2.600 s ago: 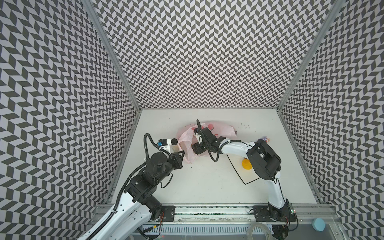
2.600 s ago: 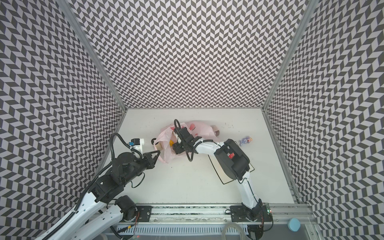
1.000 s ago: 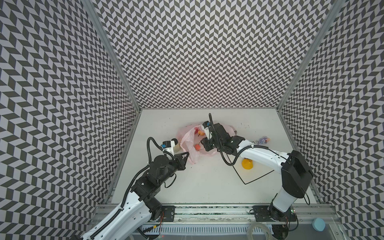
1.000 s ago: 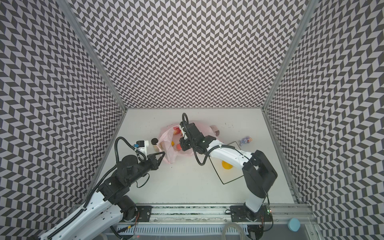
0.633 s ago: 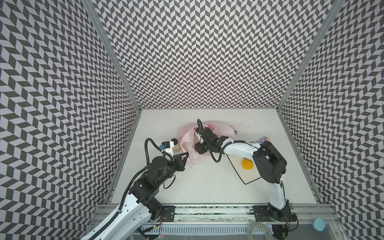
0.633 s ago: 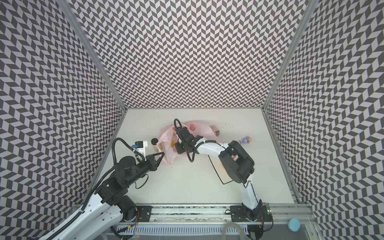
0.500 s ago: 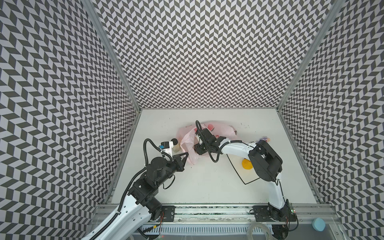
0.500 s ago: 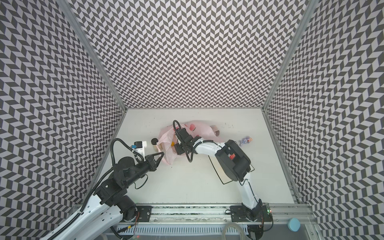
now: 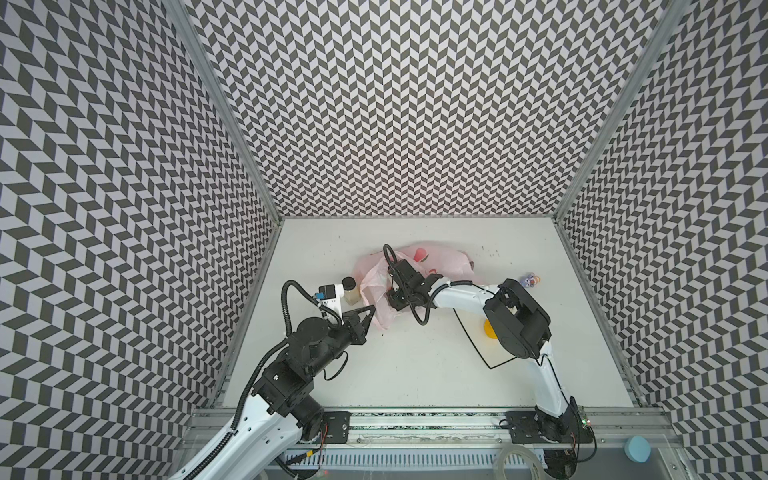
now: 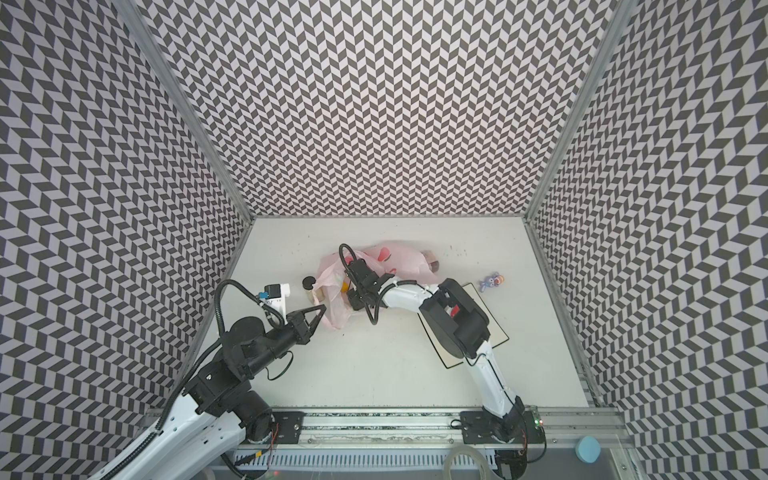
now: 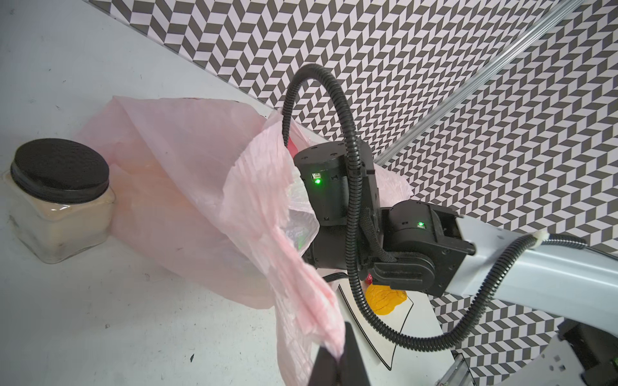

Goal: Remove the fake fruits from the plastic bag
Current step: 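Grasp the small red cherry inside the bag with the right gripper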

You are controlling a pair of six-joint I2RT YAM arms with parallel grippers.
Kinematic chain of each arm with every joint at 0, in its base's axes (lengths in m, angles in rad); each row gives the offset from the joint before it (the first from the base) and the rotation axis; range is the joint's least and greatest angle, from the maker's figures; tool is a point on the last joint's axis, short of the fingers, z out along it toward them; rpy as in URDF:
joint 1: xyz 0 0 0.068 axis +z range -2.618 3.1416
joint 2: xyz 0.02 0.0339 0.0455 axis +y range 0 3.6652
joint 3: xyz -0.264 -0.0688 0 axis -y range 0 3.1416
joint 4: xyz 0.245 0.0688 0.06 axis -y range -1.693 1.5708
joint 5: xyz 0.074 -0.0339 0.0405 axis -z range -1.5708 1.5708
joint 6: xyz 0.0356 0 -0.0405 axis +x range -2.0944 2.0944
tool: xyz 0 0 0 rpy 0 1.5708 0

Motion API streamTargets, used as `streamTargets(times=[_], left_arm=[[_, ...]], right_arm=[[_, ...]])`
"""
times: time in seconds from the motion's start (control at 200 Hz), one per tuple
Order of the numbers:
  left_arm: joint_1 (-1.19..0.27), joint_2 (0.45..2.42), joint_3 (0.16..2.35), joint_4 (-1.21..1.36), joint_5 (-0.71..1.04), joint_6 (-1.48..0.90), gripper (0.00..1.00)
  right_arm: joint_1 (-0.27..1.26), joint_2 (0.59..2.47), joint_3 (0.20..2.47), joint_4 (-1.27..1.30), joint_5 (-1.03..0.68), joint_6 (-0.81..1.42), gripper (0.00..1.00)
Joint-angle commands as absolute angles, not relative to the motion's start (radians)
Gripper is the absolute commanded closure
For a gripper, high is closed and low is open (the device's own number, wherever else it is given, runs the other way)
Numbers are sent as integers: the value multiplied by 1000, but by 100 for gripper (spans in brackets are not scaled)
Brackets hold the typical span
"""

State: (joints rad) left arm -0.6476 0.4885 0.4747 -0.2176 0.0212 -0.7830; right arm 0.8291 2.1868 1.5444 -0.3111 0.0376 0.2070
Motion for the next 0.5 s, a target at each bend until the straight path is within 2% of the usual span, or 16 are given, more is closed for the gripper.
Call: streamTargets(times=[0.0, 0.225, 0.496], left_arm=[[-652, 479, 467, -230, 21, -790, 100], [-652, 480, 449, -232, 17, -812, 100], [-652, 441, 431, -214, 5, -827, 100]], right_arm=[[840, 2199, 1573, -324, 52, 206, 84], [841, 2098, 1586, -324, 68, 217, 93], [840, 1885, 1478, -296, 79, 268, 95]])
